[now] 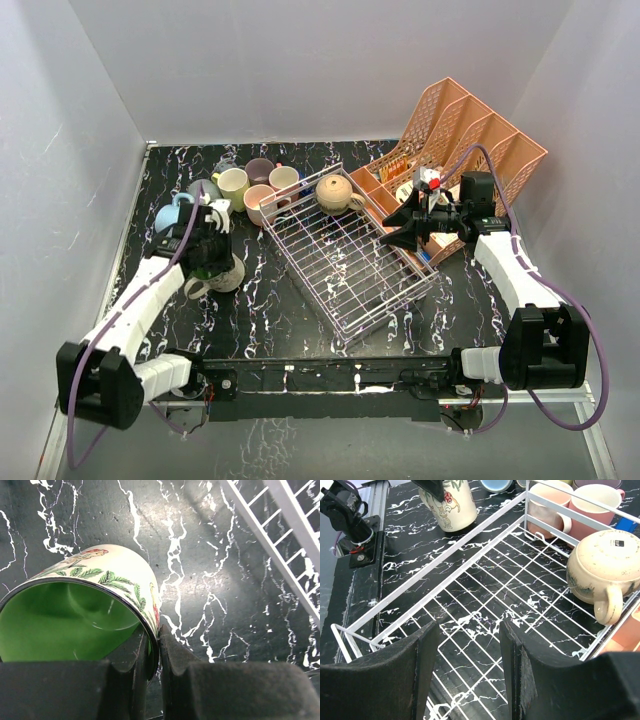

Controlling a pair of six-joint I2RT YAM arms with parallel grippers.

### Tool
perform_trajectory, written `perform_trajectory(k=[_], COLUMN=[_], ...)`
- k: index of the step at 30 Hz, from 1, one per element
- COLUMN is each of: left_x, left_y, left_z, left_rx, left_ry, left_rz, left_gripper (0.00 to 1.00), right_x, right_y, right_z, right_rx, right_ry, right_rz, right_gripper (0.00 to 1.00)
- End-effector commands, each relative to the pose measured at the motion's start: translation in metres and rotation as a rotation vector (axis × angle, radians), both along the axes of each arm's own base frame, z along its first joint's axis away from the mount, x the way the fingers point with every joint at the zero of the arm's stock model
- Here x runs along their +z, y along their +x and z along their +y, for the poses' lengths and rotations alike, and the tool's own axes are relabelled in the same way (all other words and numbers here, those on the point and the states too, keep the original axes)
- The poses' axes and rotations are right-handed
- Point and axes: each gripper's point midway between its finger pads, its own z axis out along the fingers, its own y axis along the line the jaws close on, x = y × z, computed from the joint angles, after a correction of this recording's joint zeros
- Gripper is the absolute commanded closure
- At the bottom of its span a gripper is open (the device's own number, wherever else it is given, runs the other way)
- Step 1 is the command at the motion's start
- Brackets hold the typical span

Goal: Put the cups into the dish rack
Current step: Pick up the cup at the center of the board.

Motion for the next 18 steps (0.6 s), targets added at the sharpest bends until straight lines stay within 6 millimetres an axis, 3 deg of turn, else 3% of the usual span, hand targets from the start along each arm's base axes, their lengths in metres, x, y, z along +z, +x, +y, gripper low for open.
perform_trajectory(k=[1,8,18], left_x=[0.042,0.081,0.135], left_y=[0.017,0.013,0.008], left_z=[-0.01,-0.024,-0.054], left_rx=[0.059,0.102,0.088], left_ry=[-0.112,-0.3,-0.582], left_rz=[-0.211,-0.391,-0.504], left_gripper=[1.0,1.0,1.0], right_x=[0.008,0.01,0.009], right_y=[-0.009,-0.018,-0.04], right_z=[0.001,0.004,0.008], right_rx=[0.047,0.095,0.189], right_ry=[0.033,0.063,0.127], right_rz=[-0.039,-0.054,-0.095], right_gripper=[0.46,0.46,0.43])
